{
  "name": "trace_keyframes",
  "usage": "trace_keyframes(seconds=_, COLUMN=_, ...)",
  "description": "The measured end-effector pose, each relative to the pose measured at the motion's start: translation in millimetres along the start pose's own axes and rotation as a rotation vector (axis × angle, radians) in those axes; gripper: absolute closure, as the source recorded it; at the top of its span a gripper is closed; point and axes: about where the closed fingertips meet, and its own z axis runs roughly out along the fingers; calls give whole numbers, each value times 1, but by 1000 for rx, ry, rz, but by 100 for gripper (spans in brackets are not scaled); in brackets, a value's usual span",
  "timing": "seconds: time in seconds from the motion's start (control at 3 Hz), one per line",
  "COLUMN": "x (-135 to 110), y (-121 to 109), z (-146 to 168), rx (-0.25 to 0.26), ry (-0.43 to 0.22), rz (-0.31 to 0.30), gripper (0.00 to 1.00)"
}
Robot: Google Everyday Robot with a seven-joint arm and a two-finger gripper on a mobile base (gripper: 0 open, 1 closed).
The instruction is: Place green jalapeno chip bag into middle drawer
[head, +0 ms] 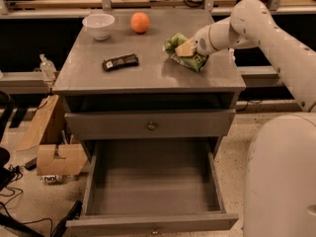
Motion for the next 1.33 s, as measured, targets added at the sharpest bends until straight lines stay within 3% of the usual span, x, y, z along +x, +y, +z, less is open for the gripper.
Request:
trace_keyframes(seconds=0.67, x=2, y=4, z=8, rx=-11, ry=5, rz=1, gripper=7)
trace_keyframes(seconds=1.0, x=2, y=5, z=11, rx=-15, ry=7, rz=1, gripper=20)
trace_keyframes(seconds=1.33, x=3, y=7, z=14, rx=-20, ry=9, rz=1, gripper=44)
